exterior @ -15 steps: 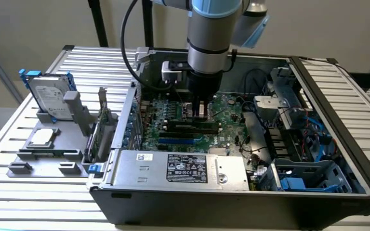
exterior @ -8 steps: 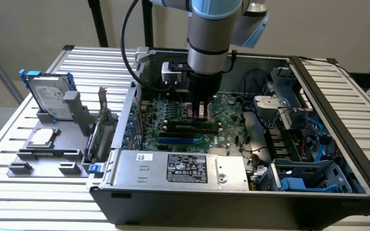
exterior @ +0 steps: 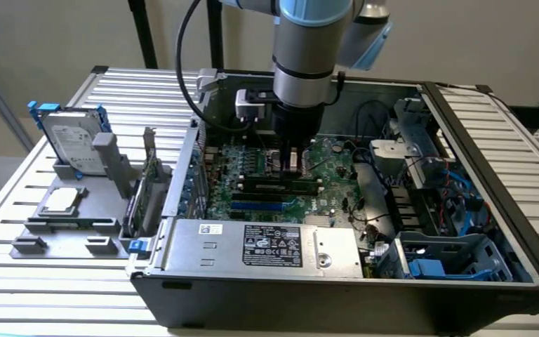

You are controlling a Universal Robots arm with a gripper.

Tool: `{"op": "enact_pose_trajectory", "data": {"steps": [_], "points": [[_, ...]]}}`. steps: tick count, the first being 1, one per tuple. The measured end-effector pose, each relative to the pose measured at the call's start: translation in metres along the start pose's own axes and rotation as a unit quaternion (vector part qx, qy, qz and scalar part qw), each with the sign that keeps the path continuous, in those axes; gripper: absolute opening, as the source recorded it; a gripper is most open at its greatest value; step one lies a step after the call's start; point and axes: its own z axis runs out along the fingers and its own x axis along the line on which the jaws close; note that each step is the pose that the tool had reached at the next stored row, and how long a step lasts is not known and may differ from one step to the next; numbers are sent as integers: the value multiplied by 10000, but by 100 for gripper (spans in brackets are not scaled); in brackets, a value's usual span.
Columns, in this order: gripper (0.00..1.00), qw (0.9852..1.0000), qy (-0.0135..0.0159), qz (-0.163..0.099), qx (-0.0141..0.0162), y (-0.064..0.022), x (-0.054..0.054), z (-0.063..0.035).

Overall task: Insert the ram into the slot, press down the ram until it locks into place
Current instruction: 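Insert the ram into the slot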

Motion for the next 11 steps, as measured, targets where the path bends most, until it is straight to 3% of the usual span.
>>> {"op": "enact_pose_trajectory", "data": {"steps": [6,7,11], "points": [[18,10000,-8,-1,-29,1,10,-125],[11,10000,-10,-2,-30,1,10,-131],[10,10000,-13,-2,-29,1,9,-131]]}}
